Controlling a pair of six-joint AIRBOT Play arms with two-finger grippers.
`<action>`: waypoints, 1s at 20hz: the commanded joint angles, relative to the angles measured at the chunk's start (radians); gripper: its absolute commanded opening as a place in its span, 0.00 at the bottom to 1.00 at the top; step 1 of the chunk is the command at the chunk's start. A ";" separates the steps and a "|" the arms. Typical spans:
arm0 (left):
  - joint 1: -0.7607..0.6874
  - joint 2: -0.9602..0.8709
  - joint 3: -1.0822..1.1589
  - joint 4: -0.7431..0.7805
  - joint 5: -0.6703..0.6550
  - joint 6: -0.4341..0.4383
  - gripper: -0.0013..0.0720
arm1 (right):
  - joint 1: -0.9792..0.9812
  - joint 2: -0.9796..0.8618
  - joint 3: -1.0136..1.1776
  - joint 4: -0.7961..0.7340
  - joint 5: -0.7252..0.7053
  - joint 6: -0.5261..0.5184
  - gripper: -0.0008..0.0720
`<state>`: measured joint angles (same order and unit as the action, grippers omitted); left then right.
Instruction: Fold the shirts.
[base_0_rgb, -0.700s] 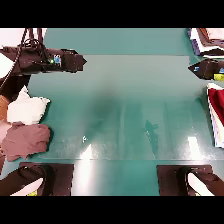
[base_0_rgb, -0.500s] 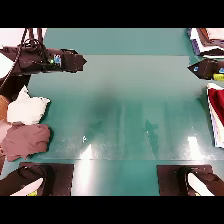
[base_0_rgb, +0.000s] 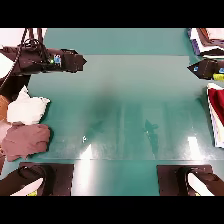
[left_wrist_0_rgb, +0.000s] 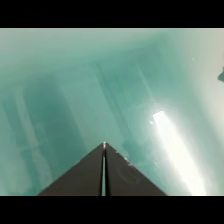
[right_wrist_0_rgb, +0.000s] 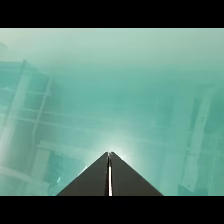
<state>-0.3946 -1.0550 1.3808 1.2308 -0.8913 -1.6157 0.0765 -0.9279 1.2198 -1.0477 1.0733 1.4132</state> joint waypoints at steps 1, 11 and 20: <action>0.017 0.003 0.004 0.078 0.010 0.033 0.05 | 0.000 0.000 0.001 0.000 0.000 0.000 0.04; 0.438 0.004 -0.360 0.595 -0.254 -0.038 0.85 | 0.000 0.000 0.001 0.000 -0.004 0.000 0.04; 0.564 -0.002 -0.646 0.591 -0.008 -0.109 0.85 | 0.000 -0.015 -0.001 0.001 -0.006 0.000 0.04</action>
<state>0.1497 -1.0546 0.7853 1.8175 -0.9550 -1.7050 0.0765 -0.9348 1.2194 -1.0477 1.0645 1.4128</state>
